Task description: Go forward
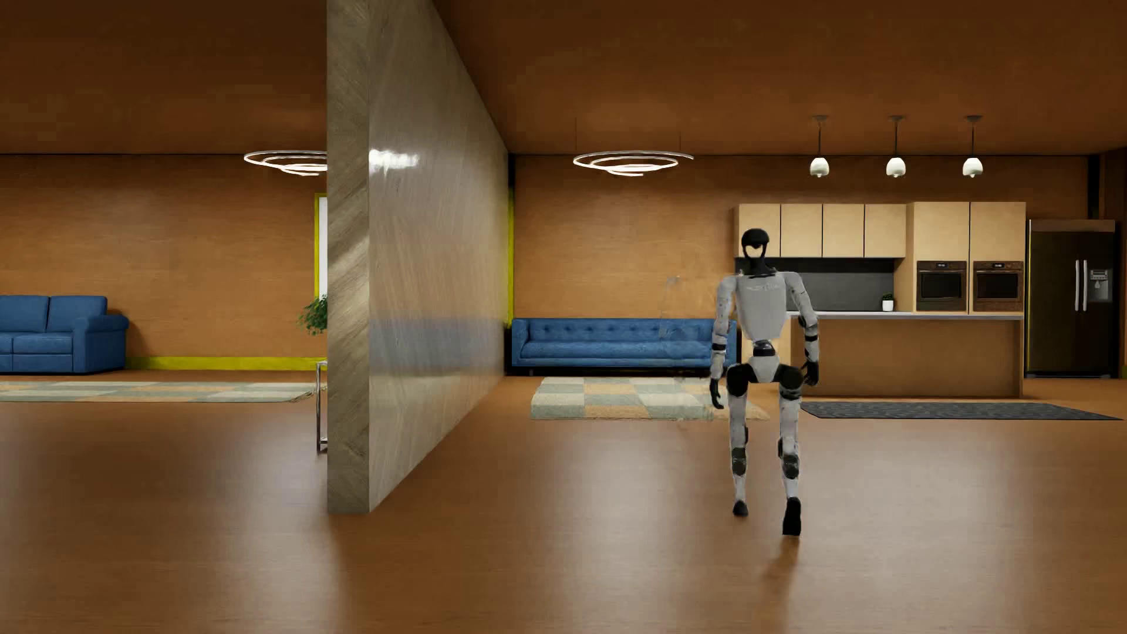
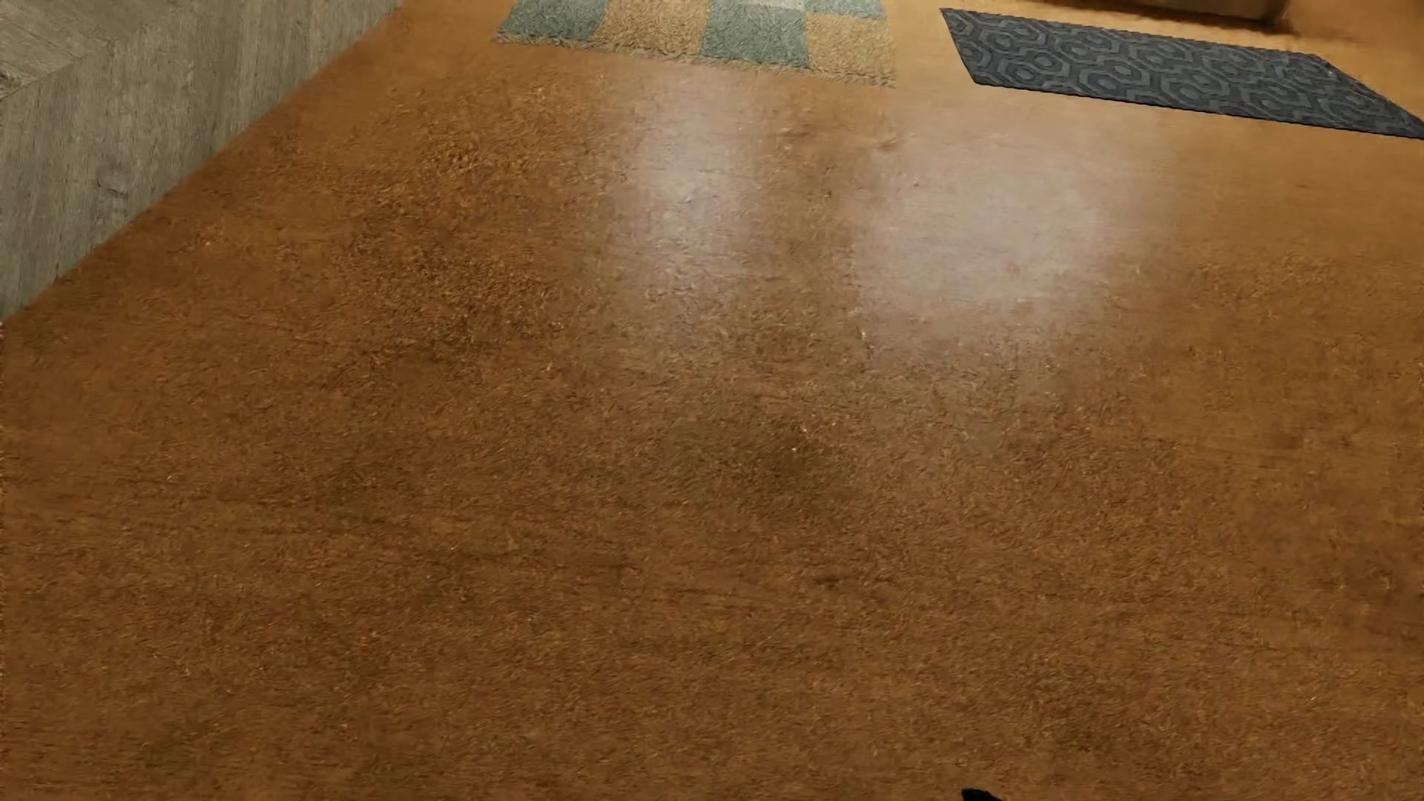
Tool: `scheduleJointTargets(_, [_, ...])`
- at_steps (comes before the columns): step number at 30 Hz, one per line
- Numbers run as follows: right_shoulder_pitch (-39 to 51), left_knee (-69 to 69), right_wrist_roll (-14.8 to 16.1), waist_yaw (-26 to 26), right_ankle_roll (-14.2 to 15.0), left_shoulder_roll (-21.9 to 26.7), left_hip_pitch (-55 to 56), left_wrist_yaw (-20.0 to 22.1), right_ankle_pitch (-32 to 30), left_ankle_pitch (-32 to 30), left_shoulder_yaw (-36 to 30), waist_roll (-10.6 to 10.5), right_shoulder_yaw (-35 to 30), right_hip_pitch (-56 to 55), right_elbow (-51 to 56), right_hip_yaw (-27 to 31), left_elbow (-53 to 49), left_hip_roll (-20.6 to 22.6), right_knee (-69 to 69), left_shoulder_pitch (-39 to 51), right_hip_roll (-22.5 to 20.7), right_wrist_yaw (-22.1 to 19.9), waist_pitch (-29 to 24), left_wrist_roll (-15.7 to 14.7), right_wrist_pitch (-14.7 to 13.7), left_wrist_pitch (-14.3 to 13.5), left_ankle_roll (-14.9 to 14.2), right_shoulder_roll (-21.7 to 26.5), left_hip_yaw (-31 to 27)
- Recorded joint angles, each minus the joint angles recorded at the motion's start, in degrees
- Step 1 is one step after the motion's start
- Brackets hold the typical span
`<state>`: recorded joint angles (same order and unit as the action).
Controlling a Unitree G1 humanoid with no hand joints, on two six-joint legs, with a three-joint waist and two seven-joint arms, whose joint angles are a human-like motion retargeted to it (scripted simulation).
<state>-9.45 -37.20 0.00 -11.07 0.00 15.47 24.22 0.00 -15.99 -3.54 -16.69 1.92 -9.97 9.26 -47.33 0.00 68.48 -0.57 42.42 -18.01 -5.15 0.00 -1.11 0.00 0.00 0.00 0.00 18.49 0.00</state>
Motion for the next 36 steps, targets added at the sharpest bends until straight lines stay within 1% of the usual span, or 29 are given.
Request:
scheduleJointTargets(1, [-0.9,-0.2,0.0,1.2,0.0,0.1,-1.9,0.0,-6.0,2.4,0.2,-0.6,-2.0,-6.5,-0.9,0.0,-0.6,1.0,10.1,0.7,-0.8,0.0,0.2,0.0,0.0,0.0,0.0,-0.3,0.0])
scheduleJointTargets(2, [-1.5,0.0,0.0,3.2,0.0,0.2,-4.7,0.0,-6.3,4.6,-0.3,-1.2,-4.3,-12.3,-1.9,0.0,-1.8,2.1,19.2,1.5,-1.2,0.0,-0.3,0.0,0.0,0.0,0.0,-0.1,0.0])
scheduleJointTargets(4, [-3.7,2.8,0.0,7.9,0.0,0.8,-13.2,0.0,0.1,7.0,-0.6,-2.4,-6.9,-21.8,-3.3,0.0,-5.0,3.0,28.7,3.4,-0.8,0.0,-1.2,0.0,0.0,0.0,0.0,-0.6,0.0])
scheduleJointTargets(5, [-4.8,4.3,0.0,10.8,0.0,1.2,-17.1,0.0,0.4,7.8,-0.5,-3.3,-8.5,-25.7,-4.1,0.0,-6.4,2.5,26.7,5.0,-1.2,0.0,-1.4,0.0,0.0,0.0,0.0,-0.7,0.0])
scheduleJointTargets(6, [-6.1,5.3,0.0,13.7,0.0,1.8,-20.7,0.0,-2.2,9.1,-0.2,-3.9,-9.3,-29.6,-4.3,0.0,-8.5,2.0,23.4,6.4,-0.6,0.0,-1.8,0.0,0.0,0.0,0.0,-0.8,0.0])
scheduleJointTargets(9, [-9.1,8.3,0.0,19.7,0.0,3.6,-30.3,0.0,-13.5,13.1,1.7,-5.1,-12.2,-34.6,-4.4,0.0,-15.2,0.2,-2.7,10.4,0.0,0.0,-2.0,0.0,0.0,0.0,0.0,-0.7,0.0])
scheduleJointTargets(10, [-9.9,8.9,0.0,20.7,0.0,4.1,-33.6,0.0,-10.9,15.7,2.5,-4.9,-13.1,-34.9,-4.7,0.0,-17.1,0.5,-10.9,11.2,0.2,0.0,-2.0,0.0,0.0,0.0,0.0,-0.7,0.0])
scheduleJointTargets(11, [-10.1,8.9,0.0,21.4,0.0,4.6,-35.6,0.0,4.8,17.3,3.2,-4.9,-14.3,-34.3,-5.7,0.0,-18.4,0.4,-16.5,12.7,0.0,0.0,-1.6,0.0,0.0,0.0,0.0,-1.0,0.0])
scheduleJointTargets(12, [-10.6,7.8,0.0,23.2,0.0,4.7,-37.0,0.0,17.9,17.3,4.2,-5.3,-14.8,-32.9,-6.5,0.0,-19.0,-0.5,-24.0,13.4,-0.5,0.0,-1.6,0.0,0.0,0.0,0.0,-1.2,0.0])
scheduleJointTargets(13, [-11.0,6.6,0.0,23.9,0.0,4.8,-38.5,0.0,21.2,15.9,4.6,-5.5,-15.5,-33.7,-7.6,0.0,-19.4,-1.2,-17.4,13.9,-1.2,0.0,-1.6,0.0,0.0,0.0,0.0,-1.5,0.0])
scheduleJointTargets(14, [-11.1,3.5,0.0,23.5,0.0,4.8,-38.7,0.0,10.0,12.1,5.1,-5.8,-16.4,-35.3,-8.6,0.0,-19.2,-1.7,-16.7,13.9,-2.8,0.0,-1.2,0.0,0.0,0.0,0.0,-1.8,0.0])
scheduleJointTargets(15, [-11.4,0.0,0.0,23.1,0.0,4.4,-38.4,0.0,2.2,4.4,5.5,-6.6,-16.5,-36.1,-9.9,0.0,-18.4,-2.5,-14.6,13.2,-4.3,0.0,-0.8,0.0,0.0,0.0,0.0,-2.1,0.0])
scheduleJointTargets(16, [-11.7,-7.7,0.0,21.7,0.0,3.7,-36.5,0.0,-0.6,-7.2,5.5,-7.2,-16.5,-35.2,-11.1,0.0,-16.7,-3.6,-11.7,11.6,-5.8,0.0,-0.4,0.0,0.0,0.0,0.0,-2.2,0.0])
scheduleJointTargets(17, [-11.5,-17.4,0.0,21.3,0.0,3.3,-31.0,0.0,1.6,-16.6,4.3,-8.1,-15.8,-33.0,-11.0,0.0,-15.4,-5.0,-10.4,10.5,-6.9,0.0,-0.1,0.0,0.0,0.0,0.0,-1.8,0.0])
scheduleJointTargets(18, [-10.8,-27.2,0.0,19.7,0.0,3.1,-24.5,0.0,3.8,-17.3,2.0,-8.6,-15.4,-31.0,-10.6,0.0,-14.0,-6.0,-9.7,10.2,-8.4,0.0,-0.1,0.0,0.0,0.0,0.0,-1.4,0.0])
scheduleJointTargets(20, [-9.5,-40.0,0.0,16.2,0.0,2.7,-14.6,0.0,10.2,2.7,-0.6,-8.0,-12.7,-21.7,-8.1,0.0,-11.7,-5.4,-11.4,9.1,-9.0,0.0,-1.2,0.0,0.0,0.0,0.0,-0.9,0.0])
scheduleJointTargets(21, [-8.2,-41.4,0.0,13.7,0.0,2.4,-10.0,0.0,13.9,6.3,-1.5,-7.5,-11.9,-17.0,-7.5,0.0,-10.1,-5.0,-12.7,8.4,-8.7,0.0,-1.5,0.0,0.0,0.0,0.0,-0.4,0.0])
scheduleJointTargets(22, [-7.6,-39.5,0.0,10.6,0.0,2.2,-6.2,0.0,17.7,7.2,-2.5,-6.7,-11.0,-12.8,-6.2,0.0,-8.9,-4.5,-13.7,7.3,-7.9,0.0,-1.4,0.0,0.0,0.0,0.0,0.1,0.0])
scheduleJointTargets(24, [-5.0,-26.2,0.0,5.2,0.0,2.1,-0.9,0.0,25.3,5.6,-2.3,-5.5,-9.8,-3.8,-3.1,0.0,-8.7,-4.3,-17.5,5.1,-5.6,0.0,-1.7,0.0,0.0,0.0,0.0,1.7,0.0])
scheduleJointTargets(26, [-2.2,-4.3,0.0,1.7,0.0,2.1,1.4,0.0,31.7,-0.1,-0.4,-4.8,-8.3,1.4,0.1,0.0,-10.5,-4.9,-18.5,2.6,-4.0,0.0,-1.0,0.0,0.0,0.0,0.0,3.0,0.0])
scheduleJointTargets(27, [-0.6,3.6,0.0,0.3,0.0,2.1,1.3,0.0,33.5,0.5,-0.8,-4.7,-7.3,2.8,1.1,0.0,-9.7,-5.3,-18.5,1.9,-3.6,0.0,0.1,0.0,0.0,0.0,0.0,3.6,0.0])
scheduleJointTargets(28, [1.0,26.2,0.0,-0.9,0.0,2.0,0.0,0.0,34.2,-6.6,-1.1,-4.4,-6.0,4.5,1.7,0.0,-9.0,-5.3,-18.3,1.1,-2.3,0.0,0.6,0.0,0.0,0.0,0.0,3.8,0.0])
scheduleJointTargets(29, [2.2,12.1,0.0,-1.3,0.0,1.9,1.9,0.0,32.3,-2.3,-1.1,-4.0,-4.6,5.2,1.7,0.0,-7.9,-5.3,-17.8,0.8,-1.7,0.0,0.9,0.0,0.0,0.0,0.0,3.6,0.0])
scheduleJointTargets(30, [2.9,7.5,0.0,-1.6,0.0,1.7,3.0,0.0,28.6,-2.2,-2.5,-3.5,-3.8,7.0,1.4,0.0,-6.0,-4.5,-16.9,0.4,-0.5,0.0,0.8,0.0,0.0,0.0,0.0,3.4,0.0])
scheduleJointTargets(31, [2.6,3.5,0.0,-1.4,0.0,1.4,4.2,0.0,21.1,-4.4,-4.8,-2.8,-3.2,6.9,0.9,0.0,-3.2,-3.7,-13.9,0.8,-0.3,0.0,1.0,0.0,0.0,0.0,0.0,2.8,0.0])
scheduleJointTargets(32, [1.4,-0.5,0.0,-1.5,0.0,1.2,3.1,0.0,11.4,-3.6,-5.7,-2.0,-2.7,6.7,0.1,0.0,-1.6,-3.0,-7.6,0.7,0.4,0.0,0.8,0.0,0.0,0.0,0.0,1.9,0.0])
scheduleJointTargets(34, [-0.1,-4.4,0.0,-1.2,0.0,0.9,0.2,0.0,-5.7,3.3,-4.7,-2.2,-5.8,-2.7,-0.5,0.0,-2.9,-0.9,9.5,0.6,1.9,0.0,1.3,0.0,0.0,0.0,0.0,1.5,0.0])
scheduleJointTargets(35, [-0.5,-4.6,0.0,0.1,0.0,0.7,-2.7,0.0,-11.0,6.8,-5.2,-2.5,-8.5,-9.5,-0.3,0.0,-4.1,0.7,19.8,1.2,2.4,0.0,0.7,0.0,0.0,0.0,0.0,2.0,0.0])
scheduleJointTargets(36, [-1.3,-4.5,0.0,1.8,0.0,0.8,-6.0,0.0,-7.1,9.0,-5.0,-3.1,-9.4,-14.2,-0.4,0.0,-5.7,1.1,27.2,1.8,2.1,0.0,0.3,0.0,0.0,0.0,0.0,1.8,0.0])
